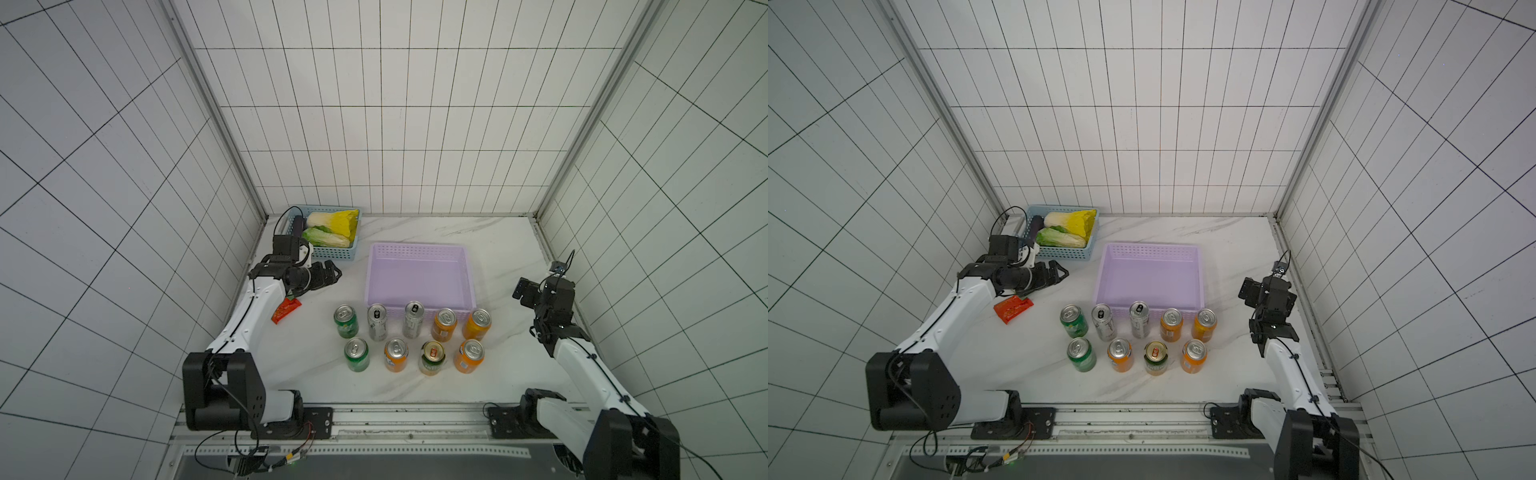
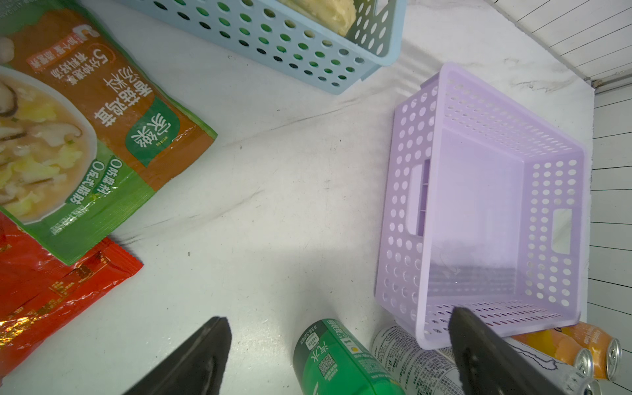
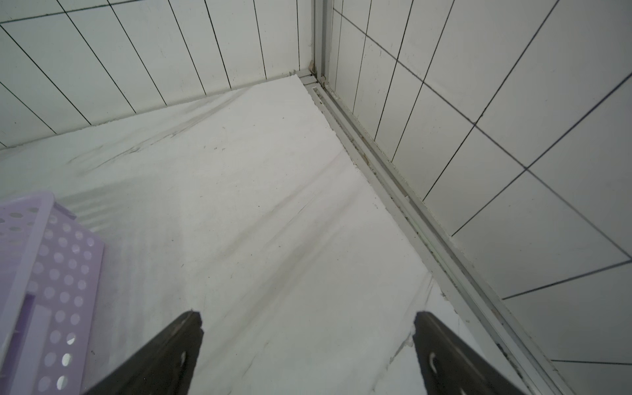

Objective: Take out the drinks from the basket
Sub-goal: Reset both arms

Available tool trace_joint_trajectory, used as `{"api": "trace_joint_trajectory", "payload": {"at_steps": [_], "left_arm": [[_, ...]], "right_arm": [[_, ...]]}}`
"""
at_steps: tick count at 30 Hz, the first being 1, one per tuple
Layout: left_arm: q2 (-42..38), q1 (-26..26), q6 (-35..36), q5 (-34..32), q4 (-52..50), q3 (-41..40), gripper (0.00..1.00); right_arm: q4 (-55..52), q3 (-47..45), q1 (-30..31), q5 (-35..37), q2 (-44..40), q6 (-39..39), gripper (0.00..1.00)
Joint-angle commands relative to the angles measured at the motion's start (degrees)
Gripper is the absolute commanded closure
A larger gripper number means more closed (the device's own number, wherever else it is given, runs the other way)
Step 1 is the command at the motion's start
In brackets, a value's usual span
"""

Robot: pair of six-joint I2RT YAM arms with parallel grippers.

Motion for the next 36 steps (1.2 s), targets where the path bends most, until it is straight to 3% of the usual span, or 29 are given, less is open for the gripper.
{"api": "trace_joint_trajectory", "payload": {"at_steps": [1, 15, 19, 23, 29, 36], "left_arm": [[-0.9, 0.3, 0.5, -0.1, 1.3, -0.4, 0.02], [-0.3, 0.3, 0.8, -0.3, 1.3, -0.2, 0.02], [-1.4, 0.3, 0.7, -1.8, 1.6, -0.4, 0.02], [-3.7, 0.3, -0.4, -4.9, 1.6, 0.0, 0.02], [-10.5, 0.3, -7.0, -16.3, 4.6, -1.7, 0.02], [-18.7, 0.3, -10.5, -30.1, 23.3, -12.8, 0.02]], "right_arm": [[11.9, -4.4, -0.7, -2.4, 2.0, -0.1, 0.01], [29.7, -4.8, -0.7, -11.1, 16.8, -3.2, 0.01], [29.5, -2.7, -0.7, -11.2, 19.4, -5.2, 0.01], [37.8, -4.2, -0.7, -11.2, 24.5, -5.9, 0.01], [38.8, -2.5, -0.8, -11.9, 29.2, -6.1, 0.01], [36.5, -1.0, -0.9, -11.7, 29.6, -5.9, 0.01]]}}
